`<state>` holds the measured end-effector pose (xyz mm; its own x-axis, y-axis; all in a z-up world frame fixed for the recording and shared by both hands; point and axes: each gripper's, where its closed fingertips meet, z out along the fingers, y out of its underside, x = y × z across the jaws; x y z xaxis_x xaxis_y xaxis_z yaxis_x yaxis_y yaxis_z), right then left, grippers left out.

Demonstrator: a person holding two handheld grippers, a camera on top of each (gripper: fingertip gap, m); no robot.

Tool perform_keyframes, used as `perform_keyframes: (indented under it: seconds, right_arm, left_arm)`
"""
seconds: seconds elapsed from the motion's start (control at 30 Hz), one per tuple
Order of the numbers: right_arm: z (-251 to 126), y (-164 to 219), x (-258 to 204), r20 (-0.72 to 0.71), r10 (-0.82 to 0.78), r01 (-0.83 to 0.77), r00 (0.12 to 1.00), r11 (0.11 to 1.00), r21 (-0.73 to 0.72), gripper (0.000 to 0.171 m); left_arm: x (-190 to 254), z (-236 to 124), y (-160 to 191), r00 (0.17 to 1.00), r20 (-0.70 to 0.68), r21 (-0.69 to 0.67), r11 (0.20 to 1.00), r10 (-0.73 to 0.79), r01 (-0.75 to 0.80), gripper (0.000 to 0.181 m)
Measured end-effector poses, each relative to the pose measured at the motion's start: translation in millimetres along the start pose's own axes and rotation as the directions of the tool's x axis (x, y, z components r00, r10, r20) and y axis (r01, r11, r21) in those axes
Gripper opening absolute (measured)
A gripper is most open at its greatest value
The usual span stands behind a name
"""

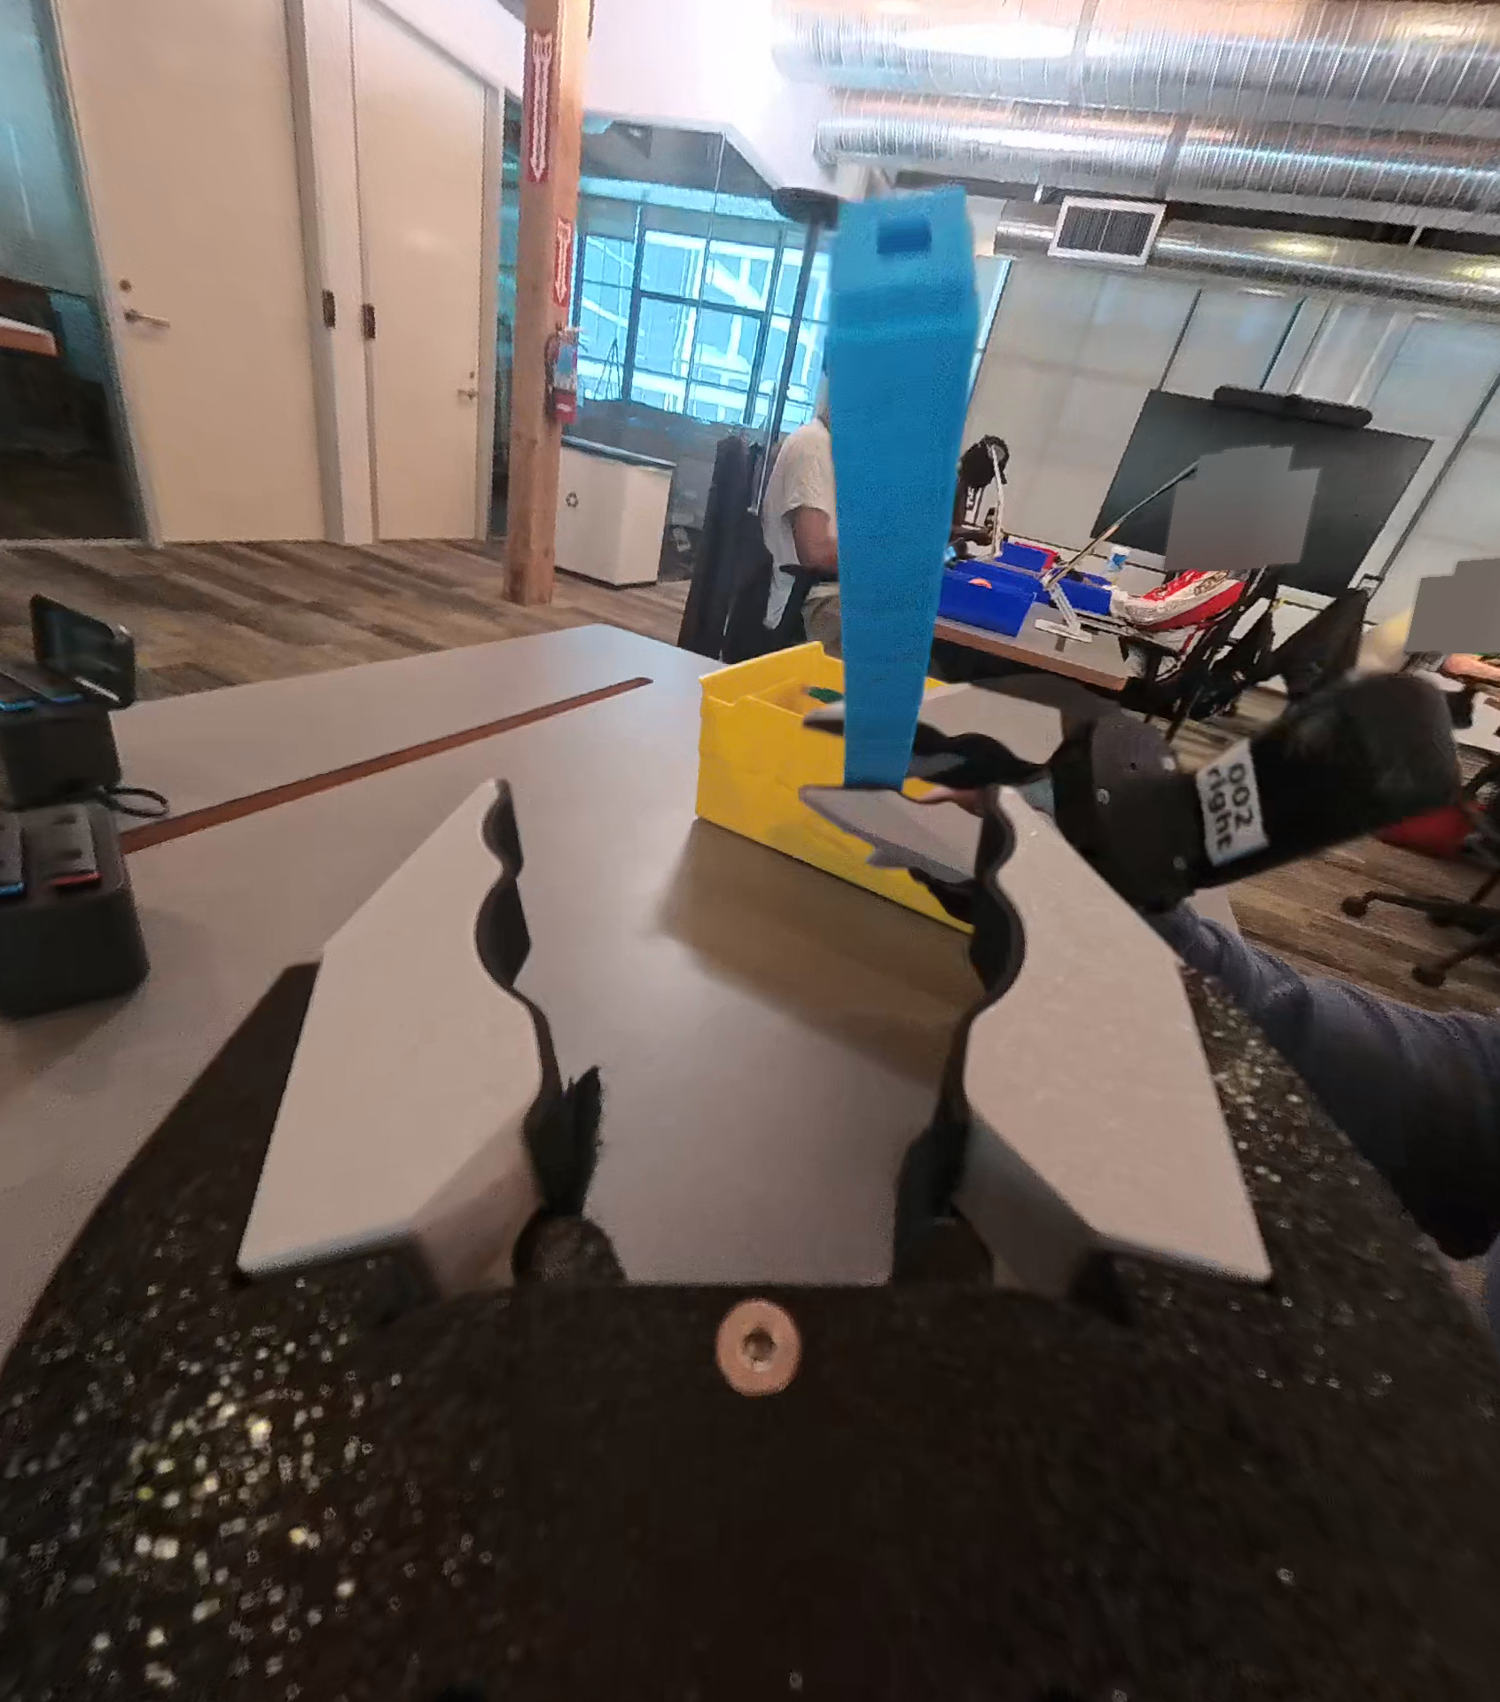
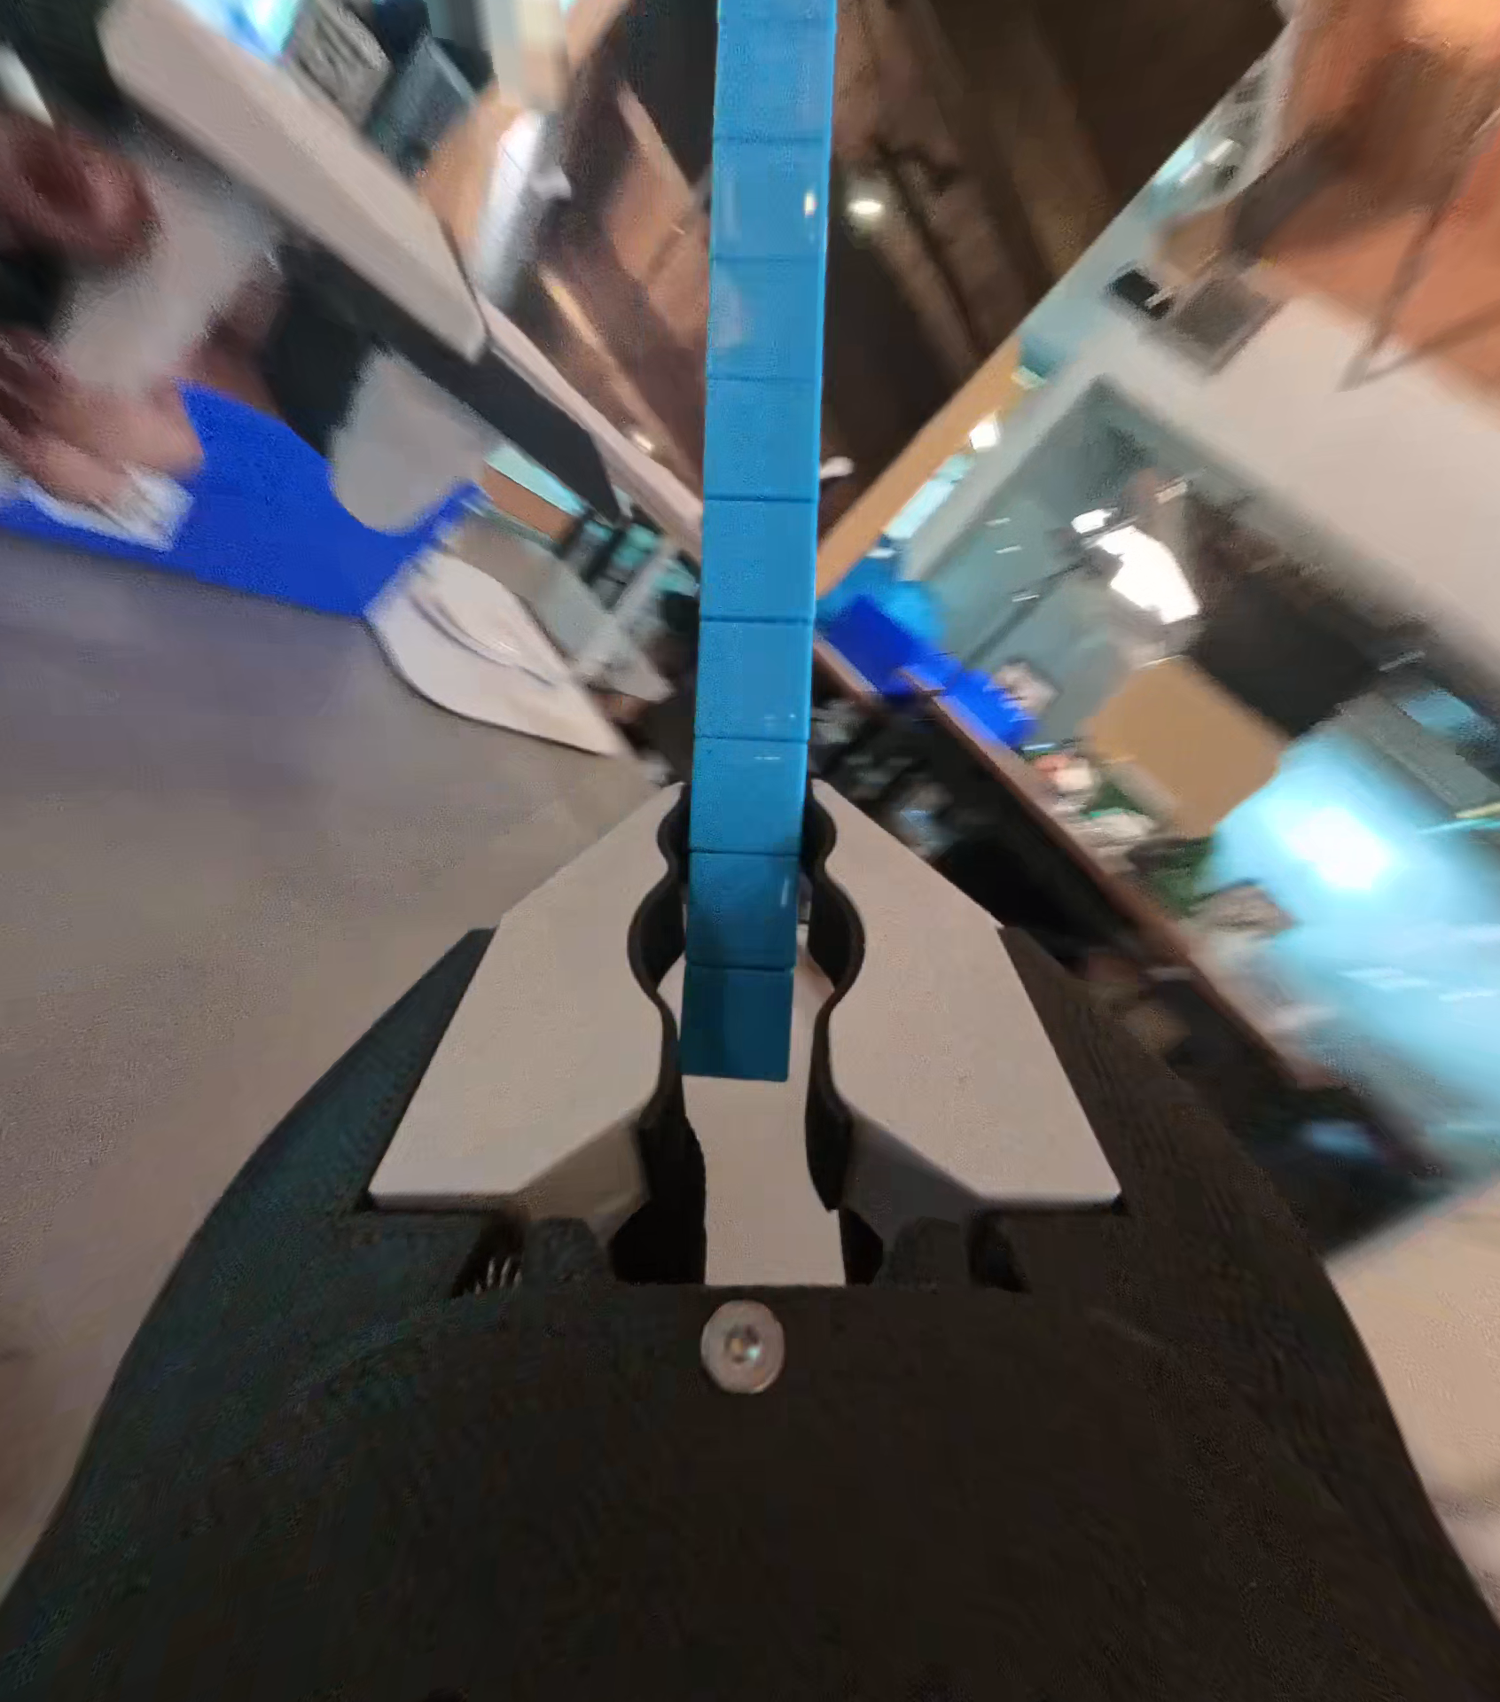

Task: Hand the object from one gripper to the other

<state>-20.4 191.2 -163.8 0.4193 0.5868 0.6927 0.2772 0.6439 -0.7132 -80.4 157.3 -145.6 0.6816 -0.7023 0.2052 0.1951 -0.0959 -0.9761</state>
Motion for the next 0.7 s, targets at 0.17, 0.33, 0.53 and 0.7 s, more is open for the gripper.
perform_keyframes:
  seconds: [0.17, 0.33, 0.53, 0.7]
  right_arm:
    - [-6.8, -5.4, 8.6, -0.197, -0.432, 0.431, 0.880, 0.901, -0.048, 0.020]
    - [-3.3, -2.5, -3.3, -0.184, -0.557, 0.554, 0.810, 0.829, -0.070, 0.020]
    - [0.3, 3.1, -19.3, -0.084, -0.510, 0.511, 0.856, 0.860, -0.012, 0.035]
    - [3.9, 11.9, -19.1, 0.041, -0.195, 0.196, 0.980, 0.980, -0.019, 0.070]
  left_arm:
    - [12.7, 5.2, 5.1, 0.997, -0.073, 0.010, 1.000, -0.016, 0.017, 0.092]
    - [31.9, 5.9, 4.7, 0.986, -0.149, 0.084, 0.994, 0.080, -0.068, 0.048]
    - [37.5, -1.6, 1.7, 0.948, -0.096, 0.189, 0.941, 0.303, -0.281, 0.020]
    - [38.6, -7.9, -3.9, 0.696, 0.163, 0.145, 0.681, 0.699, -0.718, 0.020]
